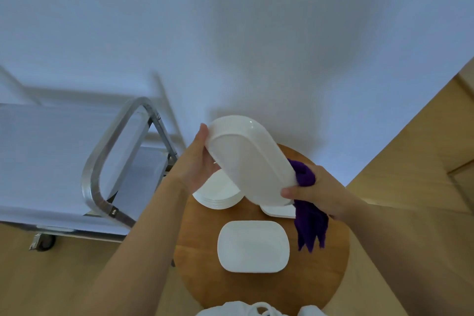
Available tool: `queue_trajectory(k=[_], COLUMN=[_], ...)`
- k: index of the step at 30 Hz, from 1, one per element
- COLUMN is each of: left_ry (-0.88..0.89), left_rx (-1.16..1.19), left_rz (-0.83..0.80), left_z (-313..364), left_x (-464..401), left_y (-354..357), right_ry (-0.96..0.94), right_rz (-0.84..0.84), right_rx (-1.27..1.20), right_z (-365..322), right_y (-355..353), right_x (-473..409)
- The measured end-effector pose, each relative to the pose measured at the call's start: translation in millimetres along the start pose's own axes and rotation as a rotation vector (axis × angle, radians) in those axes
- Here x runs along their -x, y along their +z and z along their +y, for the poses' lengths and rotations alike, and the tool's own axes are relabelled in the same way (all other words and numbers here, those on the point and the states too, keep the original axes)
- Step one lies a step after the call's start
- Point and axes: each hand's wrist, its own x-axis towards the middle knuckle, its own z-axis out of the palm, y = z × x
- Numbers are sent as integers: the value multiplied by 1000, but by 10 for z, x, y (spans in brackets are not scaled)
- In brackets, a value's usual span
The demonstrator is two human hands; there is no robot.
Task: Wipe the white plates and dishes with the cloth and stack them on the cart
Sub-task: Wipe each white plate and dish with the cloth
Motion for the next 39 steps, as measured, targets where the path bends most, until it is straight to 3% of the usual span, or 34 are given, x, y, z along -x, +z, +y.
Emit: queue_trajectory(k=[4, 7, 9, 12, 14, 16, 21, 25, 28, 32, 39], left_ry=[3, -25, -34, -39, -35, -25, -25, 37, 83, 116, 127], left_rx=[177, 207, 285, 335, 190, -14, -194, -242, -211, -151, -40], left_rz=[-3, 13, 35, 50, 49, 58, 28, 98, 169, 257, 451], left_z=[-84, -167, -220, -241, -239, -241, -333, -356, -312, -254, -69], left_x=[49, 65, 72, 75, 81, 97, 114, 60, 31, -62, -101], left_y=[-6, 45, 109, 186, 254, 374, 746, 866, 909, 940, 863], right_ry=[106, 143, 209, 251, 222, 193, 157, 57, -18, -5, -119], right_rz=[-98, -67, 36, 382, 557, 620, 538, 650, 598, 409, 402], right_rx=[-339, -485, -561, -513, -449, -347, -256, -164, -205, -509, -254], right_z=[162, 312, 399, 414, 355, 220, -157, -343, -368, -422, -331], right_y=[-19, -19, 28, 118, 157, 200, 370, 527, 644, 810, 1027], right_x=[-14, -6, -1, -39, -92, -131, -276, -456, -549, -584, -451])
